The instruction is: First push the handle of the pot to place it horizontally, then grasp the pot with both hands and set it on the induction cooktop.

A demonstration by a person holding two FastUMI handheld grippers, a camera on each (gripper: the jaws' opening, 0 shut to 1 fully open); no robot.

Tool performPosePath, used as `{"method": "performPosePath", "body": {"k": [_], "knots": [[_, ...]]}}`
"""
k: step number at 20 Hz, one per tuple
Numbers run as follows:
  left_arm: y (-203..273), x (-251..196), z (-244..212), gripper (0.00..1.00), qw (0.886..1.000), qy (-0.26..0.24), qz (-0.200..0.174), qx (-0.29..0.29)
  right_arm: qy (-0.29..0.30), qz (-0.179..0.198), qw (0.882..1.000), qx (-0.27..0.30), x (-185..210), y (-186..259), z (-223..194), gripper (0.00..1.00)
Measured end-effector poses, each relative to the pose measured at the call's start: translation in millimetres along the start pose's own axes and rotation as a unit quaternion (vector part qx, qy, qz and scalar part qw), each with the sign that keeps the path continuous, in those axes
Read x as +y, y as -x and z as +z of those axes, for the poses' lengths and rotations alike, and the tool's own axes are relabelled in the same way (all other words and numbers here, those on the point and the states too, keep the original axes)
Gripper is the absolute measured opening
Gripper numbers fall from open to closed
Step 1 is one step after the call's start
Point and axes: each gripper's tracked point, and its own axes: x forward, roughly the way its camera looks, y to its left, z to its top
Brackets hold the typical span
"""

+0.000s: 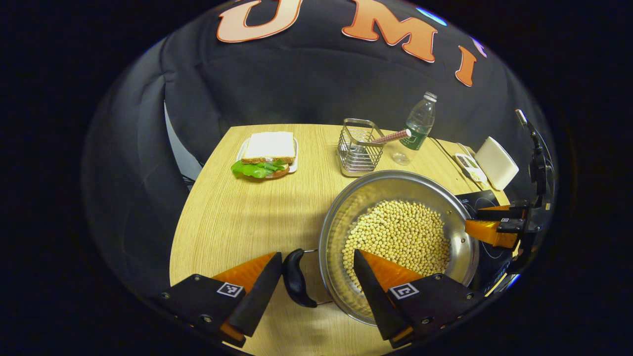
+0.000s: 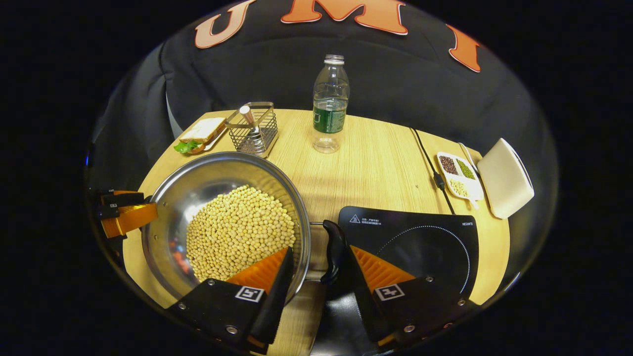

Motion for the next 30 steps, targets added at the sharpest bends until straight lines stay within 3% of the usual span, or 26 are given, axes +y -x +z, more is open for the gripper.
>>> {"method": "performPosePath", "body": {"k": [1, 7, 11, 13, 17, 22, 25, 26, 27, 29, 30], "knots": [[-2.0, 0.3, -0.4, 0.92, 1.0, -0.003, 0.002, 0.0, -0.002, 0.003, 1.0, -0.003, 0.7, -0.3, 1.3, 0.63], [-6.0, 6.5, -2.0, 0.93, 1.0, 0.002, 0.017, 0.002, -0.021, 0.027, 0.999, -0.004, 6.1, -7.1, 6.0, 0.63], [-11.1, 16.0, -3.0, 0.93, 1.0, 0.005, 0.026, -0.004, -0.074, 0.041, 0.996, 0.014, 12.5, -14.9, 4.4, 0.63], [-11.7, 21.2, -4.0, 0.93, 0.999, 0.003, 0.036, -0.004, -0.065, 0.056, 0.996, 0.022, 16.2, -17.9, 1.1, 0.62], [-12.9, 32.1, -5.5, 0.93, 0.999, 0.026, 0.039, -0.016, -0.064, 0.051, 0.996, 0.036, 23.9, -26.7, -4.7, 0.63], [-25.6, 37.2, -25.9, 0.94, 0.998, 0.044, 0.045, 0.01, -0.072, 0.056, 0.995, 0.05, 25.7, -37.5, -8.2, 0.63], [-27.2, 51.3, -29.2, 0.92, 0.997, 0.038, 0.068, 0.01, -0.073, 0.055, 0.995, 0.05, 27.9, -42.0, -7.7, 0.6], [-27.8, 53.9, -32.5, 0.92, 0.997, 0.038, 0.072, 0.016, -0.07, 0.055, 0.995, 0.047, 27.3, -43.3, -7.1, 0.64], [-29.8, 49.2, -31.6, 0.93, 0.997, 0.05, 0.06, 0.009, -0.069, 0.054, 0.995, 0.044, 28.5, -44.0, -7.2, 0.64], [-29.0, 46.0, -35.5, 0.8, 0.997, 0.056, 0.059, 0.014, -0.064, 0.052, 0.996, 0.039, 27.9, -43.5, -5.6, 0.64], [-31.3, 43.4, -38.3, 0.81, 0.996, 0.065, 0.053, 0.016, -0.061, 0.052, 0.996, 0.038, 28.0, -44.0, -5.2, 0.64]]}}
